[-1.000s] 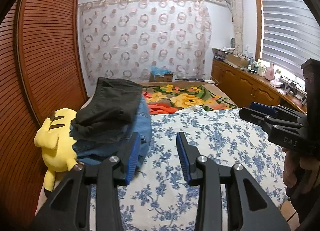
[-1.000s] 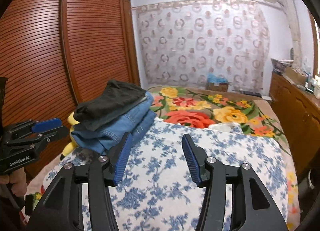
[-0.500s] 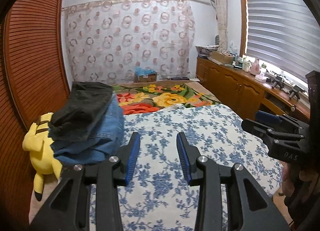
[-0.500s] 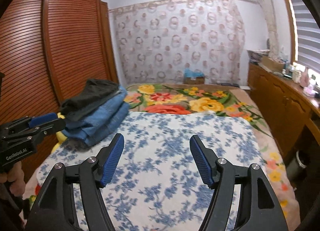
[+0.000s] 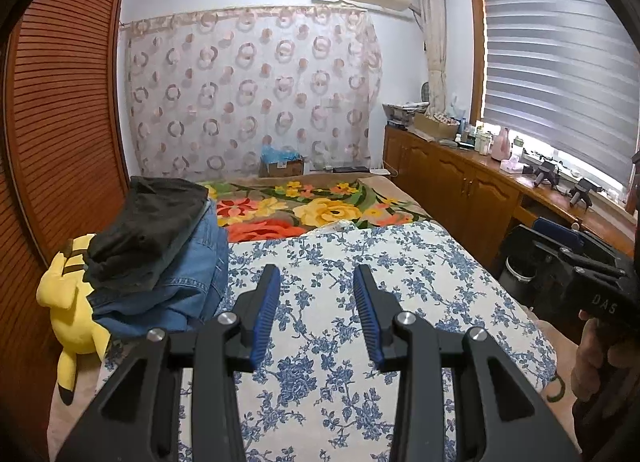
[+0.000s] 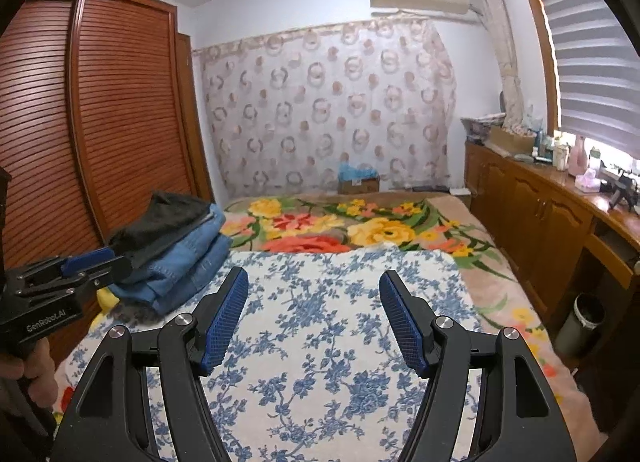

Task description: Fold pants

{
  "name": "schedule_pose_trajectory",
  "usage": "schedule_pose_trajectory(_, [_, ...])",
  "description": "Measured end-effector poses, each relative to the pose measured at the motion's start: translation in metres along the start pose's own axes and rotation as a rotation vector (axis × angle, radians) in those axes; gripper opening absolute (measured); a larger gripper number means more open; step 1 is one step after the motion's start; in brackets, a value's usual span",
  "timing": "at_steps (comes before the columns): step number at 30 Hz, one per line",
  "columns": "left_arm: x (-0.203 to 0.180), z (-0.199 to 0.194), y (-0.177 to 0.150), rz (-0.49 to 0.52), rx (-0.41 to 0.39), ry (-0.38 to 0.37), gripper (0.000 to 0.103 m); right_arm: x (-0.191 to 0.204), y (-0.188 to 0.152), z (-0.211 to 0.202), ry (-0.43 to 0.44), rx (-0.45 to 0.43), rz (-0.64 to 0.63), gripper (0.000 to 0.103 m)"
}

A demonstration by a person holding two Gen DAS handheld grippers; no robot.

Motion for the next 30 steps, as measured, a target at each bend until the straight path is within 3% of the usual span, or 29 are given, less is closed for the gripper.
schedule_pose_trajectory(30, [0.0051,-0.0084,-0.0005,-0.001,-0.01,0.015,0.038,-0.0012,-0.0028,-0.0051,-0.008,0.0,-0.007,0.07])
Point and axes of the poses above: each gripper's, at about its wrist camera, not at the fingertips, and z roughly the way its jaws point, x to its left, y to its top, the point moved 4 cm from there along z, roughly the way its jaws point, and after that the axes turned 12 degrees about z, right-handed, at the moved point
